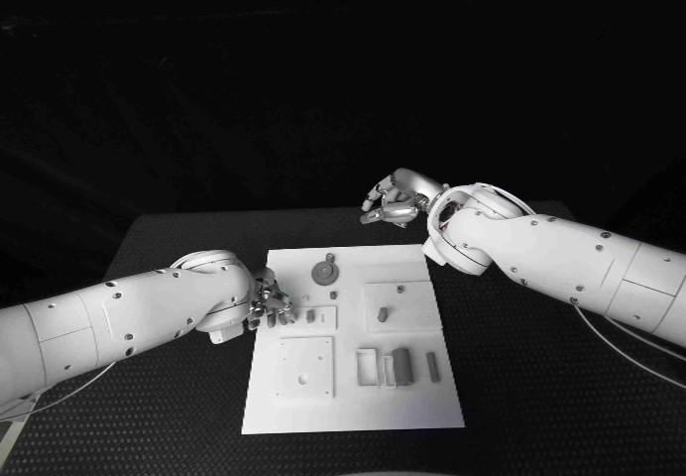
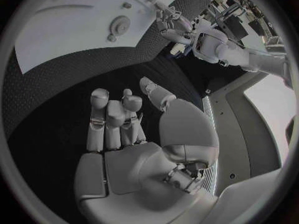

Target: Assemble the parts on the task board

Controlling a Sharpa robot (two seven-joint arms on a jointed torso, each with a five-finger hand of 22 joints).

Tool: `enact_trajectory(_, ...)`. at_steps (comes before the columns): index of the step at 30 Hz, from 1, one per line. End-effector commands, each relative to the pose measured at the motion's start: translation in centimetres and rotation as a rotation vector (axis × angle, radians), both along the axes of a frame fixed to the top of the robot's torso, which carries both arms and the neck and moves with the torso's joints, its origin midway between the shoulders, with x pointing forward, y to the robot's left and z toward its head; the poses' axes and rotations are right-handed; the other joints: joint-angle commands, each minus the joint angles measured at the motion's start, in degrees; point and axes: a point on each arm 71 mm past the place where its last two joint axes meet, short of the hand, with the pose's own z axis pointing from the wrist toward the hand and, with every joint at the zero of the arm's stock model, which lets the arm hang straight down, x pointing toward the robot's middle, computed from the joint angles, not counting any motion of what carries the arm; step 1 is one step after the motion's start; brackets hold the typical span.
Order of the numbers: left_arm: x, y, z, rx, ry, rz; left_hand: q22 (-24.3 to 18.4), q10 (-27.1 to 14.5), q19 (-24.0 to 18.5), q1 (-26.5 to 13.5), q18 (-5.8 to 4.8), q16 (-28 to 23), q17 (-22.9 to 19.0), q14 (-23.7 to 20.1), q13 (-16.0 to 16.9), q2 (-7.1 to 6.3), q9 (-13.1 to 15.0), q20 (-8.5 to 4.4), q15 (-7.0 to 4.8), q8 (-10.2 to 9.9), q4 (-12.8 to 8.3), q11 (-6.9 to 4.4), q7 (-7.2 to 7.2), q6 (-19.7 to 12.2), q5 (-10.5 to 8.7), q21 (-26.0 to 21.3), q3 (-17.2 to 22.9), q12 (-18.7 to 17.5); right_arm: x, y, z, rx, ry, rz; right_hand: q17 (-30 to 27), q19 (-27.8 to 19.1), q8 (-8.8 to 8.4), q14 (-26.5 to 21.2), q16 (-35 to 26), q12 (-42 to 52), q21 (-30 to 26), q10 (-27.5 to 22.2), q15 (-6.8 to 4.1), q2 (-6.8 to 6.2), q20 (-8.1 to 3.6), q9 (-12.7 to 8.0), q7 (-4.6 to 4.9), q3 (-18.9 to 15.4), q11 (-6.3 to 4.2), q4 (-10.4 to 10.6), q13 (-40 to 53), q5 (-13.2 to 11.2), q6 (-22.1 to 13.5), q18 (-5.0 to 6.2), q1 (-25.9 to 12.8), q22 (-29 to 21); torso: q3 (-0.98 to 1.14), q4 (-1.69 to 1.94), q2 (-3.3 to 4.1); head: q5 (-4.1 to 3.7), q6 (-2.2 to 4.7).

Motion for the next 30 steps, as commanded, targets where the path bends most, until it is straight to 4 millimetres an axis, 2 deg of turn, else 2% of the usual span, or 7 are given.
enact_trajectory(1,0.02,-0.16,0.06,-0.011,-0.012,-0.006,1.09,0.4,-0.09,0.78,1.37,-0.11,0.1,0.44,0.08,2.01,-0.03,-0.38,-0.23,0.34,-0.95,-0.13,0.13,-0.14,0.53,-0.14,0.08,-0.25,-0.03,0.06,-0.05,-0.004,0.004,0.008,0.08,-0.2,-0.39,0.15,-0.26,0.01,-0.27,-0.38,-0.01,-0.04,-0.39,0.05,0.5,0.06,-0.21,0.43,0.09,-0.12,-0.02,1.13,-0.5,0.59,0.03,0.0,0.0,-0.03,0.02)
enact_trajectory(4,0.03,-0.15,0.07,-0.016,-0.013,-0.007,1.11,0.41,-0.15,1.14,1.28,-0.11,0.16,0.44,0.1,3.67,-0.06,-0.33,-0.18,0.38,-2.22,-0.12,0.17,-0.08,2.37,-0.13,0.11,-0.26,-0.03,0.04,-0.07,-0.005,0.005,0.008,0.08,-0.19,-0.39,0.15,-0.26,0.01,-0.27,-0.38,-0.01,-0.04,-0.39,0.05,0.51,0.06,-0.21,0.44,0.09,-0.12,-0.02,1.13,-0.5,0.59,0.01,0.0,0.01,-0.01,0.04)
enact_trajectory(7,0.05,-0.15,0.09,-0.022,-0.017,-0.006,1.12,0.48,-0.17,1.3,1.23,-0.06,0.22,0.45,0.12,5.5,-0.07,-0.31,-0.2,0.46,-2.91,-0.09,0.11,0.1,2.67,-0.11,0.38,-0.26,-0.04,0.05,-0.07,-0.005,0.005,0.008,0.08,-0.19,-0.39,0.15,-0.26,0.01,-0.27,-0.38,-0.01,-0.04,-0.39,0.05,0.51,0.06,-0.21,0.44,0.09,-0.12,-0.02,1.13,-0.51,0.59,0.01,0.02,0.0,-0.01,0.05)
enact_trajectory(8,0.05,-0.14,0.09,-0.023,-0.017,-0.006,1.11,0.51,-0.18,1.21,1.2,-0.05,0.24,0.45,0.11,5.83,-0.09,-0.3,-0.21,0.46,-2.88,-0.09,0.08,0.15,2.38,-0.11,0.5,-0.27,-0.04,0.06,-0.07,-0.005,0.005,0.008,0.08,-0.19,-0.39,0.15,-0.26,0.01,-0.27,-0.38,-0.01,-0.04,-0.39,0.06,0.51,0.06,-0.21,0.44,0.09,-0.12,-0.02,1.13,-0.51,0.59,0.0,0.02,-0.01,0.0,0.04)
enact_trajectory(9,0.05,-0.13,0.09,-0.023,-0.018,-0.006,1.05,0.54,-0.22,1.34,1.2,-0.07,0.26,0.45,0.09,5.94,-0.16,-0.33,-0.24,0.44,-2.47,-0.14,0.03,0.23,0.44,-0.19,1.5,-0.32,-0.04,0.06,-0.07,-0.005,0.005,0.008,0.08,-0.19,-0.39,0.15,-0.26,0.01,-0.27,-0.38,-0.01,-0.04,-0.39,0.06,0.51,0.06,-0.21,0.44,0.09,-0.12,-0.02,1.14,-0.51,0.59,0.0,0.02,-0.01,0.0,0.04)
enact_trajectory(24,-0.04,-0.2,0.05,-0.021,-0.008,-0.014,1.08,0.62,-0.18,0.96,1.1,-0.07,0.31,0.5,0.06,6.24,-0.32,-0.32,-0.23,0.31,-1.74,-0.12,0.09,0.24,-0.65,-0.19,3.16,-0.37,-0.03,0.1,-0.13,-0.005,0.006,0.009,0.08,-0.18,-0.4,0.16,-0.25,0.02,-0.27,-0.37,-0.01,-0.02,-0.4,0.06,0.51,0.06,-0.21,0.46,0.09,-0.12,-0.02,1.14,-0.51,0.6,0.01,0.02,0.01,0.04,-0.02)
enact_trajectory(30,-0.09,-0.16,-0.01,-0.019,0.003,-0.011,1.07,0.5,-0.31,0.41,1.06,-0.14,0.32,0.4,0.06,4.68,-0.43,-0.32,-0.14,0.15,-1.81,-0.03,0.18,0.01,-0.52,-0.25,3.35,-0.44,-0.03,0.12,-0.15,-0.005,0.007,0.01,0.08,-0.18,-0.41,0.16,-0.25,0.02,-0.27,-0.37,-0.01,-0.02,-0.4,0.07,0.51,0.06,-0.21,0.46,0.1,-0.12,-0.02,1.13,-0.5,0.6,0.01,0.01,0.01,0.09,-0.01)
